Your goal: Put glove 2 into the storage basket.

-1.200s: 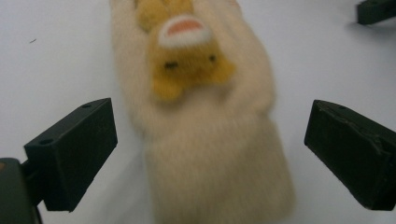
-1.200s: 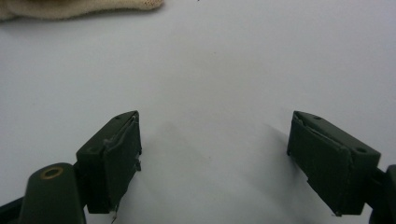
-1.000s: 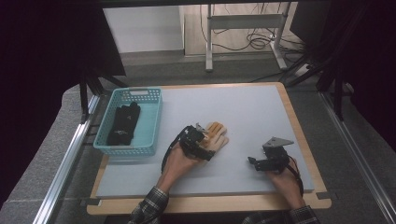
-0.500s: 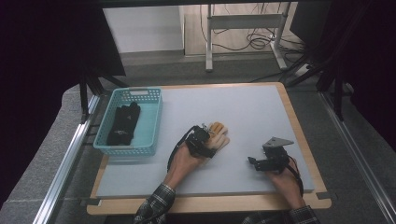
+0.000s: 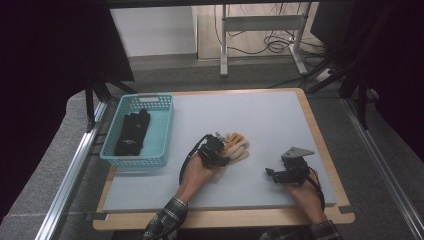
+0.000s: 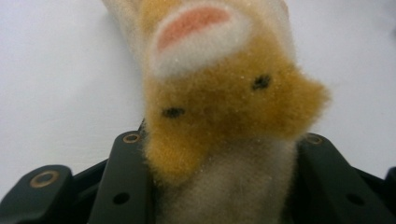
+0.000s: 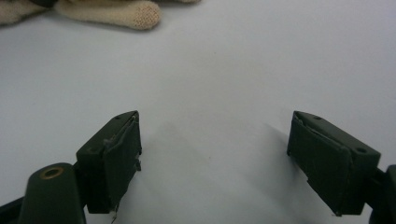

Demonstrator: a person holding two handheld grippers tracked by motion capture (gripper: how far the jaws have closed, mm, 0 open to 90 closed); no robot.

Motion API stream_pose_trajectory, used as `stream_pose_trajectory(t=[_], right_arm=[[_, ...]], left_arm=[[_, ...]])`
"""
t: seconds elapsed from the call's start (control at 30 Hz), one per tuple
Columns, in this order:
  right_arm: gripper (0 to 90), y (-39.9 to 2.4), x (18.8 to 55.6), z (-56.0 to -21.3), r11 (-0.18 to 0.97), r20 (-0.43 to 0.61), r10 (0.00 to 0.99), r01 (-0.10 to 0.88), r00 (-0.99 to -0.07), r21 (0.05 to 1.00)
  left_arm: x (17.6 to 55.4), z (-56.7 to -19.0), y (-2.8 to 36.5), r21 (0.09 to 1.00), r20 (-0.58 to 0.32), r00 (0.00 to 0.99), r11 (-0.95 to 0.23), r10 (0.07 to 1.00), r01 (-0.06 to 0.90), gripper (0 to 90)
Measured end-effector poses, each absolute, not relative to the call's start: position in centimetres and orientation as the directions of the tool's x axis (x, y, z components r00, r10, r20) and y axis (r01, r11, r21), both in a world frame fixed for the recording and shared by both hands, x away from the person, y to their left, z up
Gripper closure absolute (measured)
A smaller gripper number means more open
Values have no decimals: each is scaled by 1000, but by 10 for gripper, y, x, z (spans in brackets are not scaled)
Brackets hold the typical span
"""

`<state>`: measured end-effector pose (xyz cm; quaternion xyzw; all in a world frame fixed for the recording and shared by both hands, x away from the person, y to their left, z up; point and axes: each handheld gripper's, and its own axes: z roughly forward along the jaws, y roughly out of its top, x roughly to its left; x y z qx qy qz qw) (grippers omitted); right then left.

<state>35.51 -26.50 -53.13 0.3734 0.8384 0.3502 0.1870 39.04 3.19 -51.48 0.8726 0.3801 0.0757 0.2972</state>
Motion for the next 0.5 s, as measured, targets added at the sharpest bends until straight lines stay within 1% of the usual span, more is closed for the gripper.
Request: stream_pose_trajectory(t=[0.5], right_arm=[[172,-265,355,-531,475,-51,757,495,-651,727]], left_arm=[[391,-502,35,604,-90,698,-519,710,606,574]])
